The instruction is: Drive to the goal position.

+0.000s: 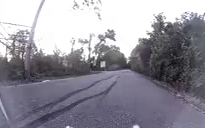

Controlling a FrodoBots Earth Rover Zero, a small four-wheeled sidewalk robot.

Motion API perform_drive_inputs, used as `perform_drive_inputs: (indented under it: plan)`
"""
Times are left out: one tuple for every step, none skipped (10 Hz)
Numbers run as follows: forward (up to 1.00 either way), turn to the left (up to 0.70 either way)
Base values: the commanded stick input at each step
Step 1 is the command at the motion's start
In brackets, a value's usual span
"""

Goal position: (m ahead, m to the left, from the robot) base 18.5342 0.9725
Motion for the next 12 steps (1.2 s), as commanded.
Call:
perform_drive_inputs:
  plan:
    - [0.00, -0.70]
    - [0.00, -0.70]
    - [0.00, -0.70]
    - [0.00, -0.70]
    - [0.00, -0.70]
    - [0.00, -0.70]
    - [0.00, -0.70]
    - [0.00, -0.70]
    - [0.00, -0.70]
    - [0.00, -0.70]
    - [0.00, -0.70]
    - [0.00, -0.70]
